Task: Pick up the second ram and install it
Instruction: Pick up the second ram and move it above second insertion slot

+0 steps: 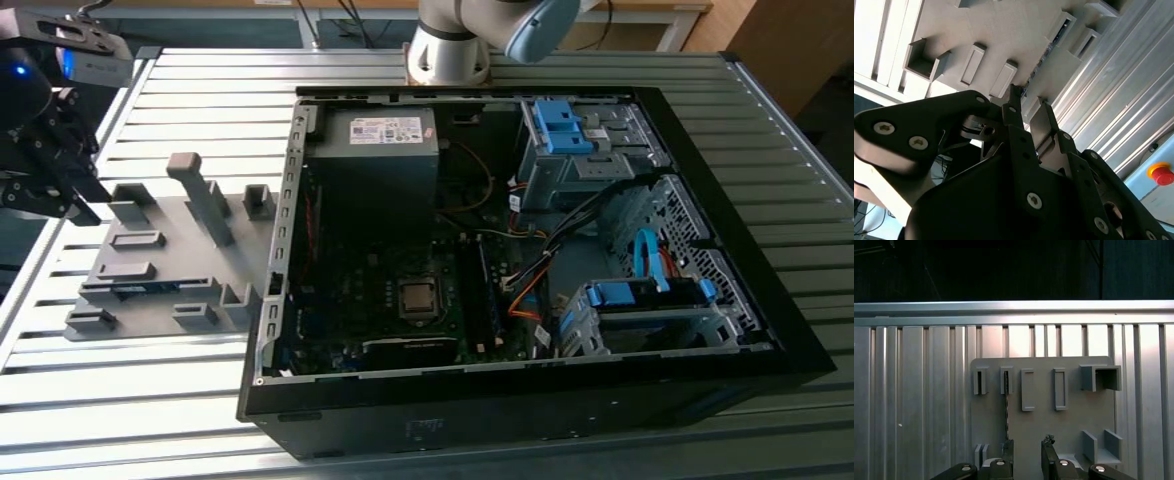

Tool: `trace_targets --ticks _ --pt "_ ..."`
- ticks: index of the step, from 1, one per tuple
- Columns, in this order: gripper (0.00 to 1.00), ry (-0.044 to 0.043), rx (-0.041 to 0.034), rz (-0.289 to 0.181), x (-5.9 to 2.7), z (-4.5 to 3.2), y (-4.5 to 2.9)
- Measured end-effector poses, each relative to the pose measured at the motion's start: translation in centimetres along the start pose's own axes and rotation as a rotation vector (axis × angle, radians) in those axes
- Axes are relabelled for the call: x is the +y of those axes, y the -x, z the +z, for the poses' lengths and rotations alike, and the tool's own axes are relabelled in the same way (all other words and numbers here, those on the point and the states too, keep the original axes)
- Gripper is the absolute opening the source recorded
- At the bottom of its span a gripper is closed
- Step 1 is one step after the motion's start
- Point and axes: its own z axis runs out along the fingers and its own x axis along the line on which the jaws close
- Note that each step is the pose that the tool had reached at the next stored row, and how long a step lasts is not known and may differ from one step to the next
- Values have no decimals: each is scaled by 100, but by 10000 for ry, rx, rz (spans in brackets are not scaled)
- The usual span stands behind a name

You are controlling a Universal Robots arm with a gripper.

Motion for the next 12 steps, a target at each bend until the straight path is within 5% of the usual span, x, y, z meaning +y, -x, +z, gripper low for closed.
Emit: trace_targets --ticks 12 --pt "35 -1 1 20 0 51 -18"
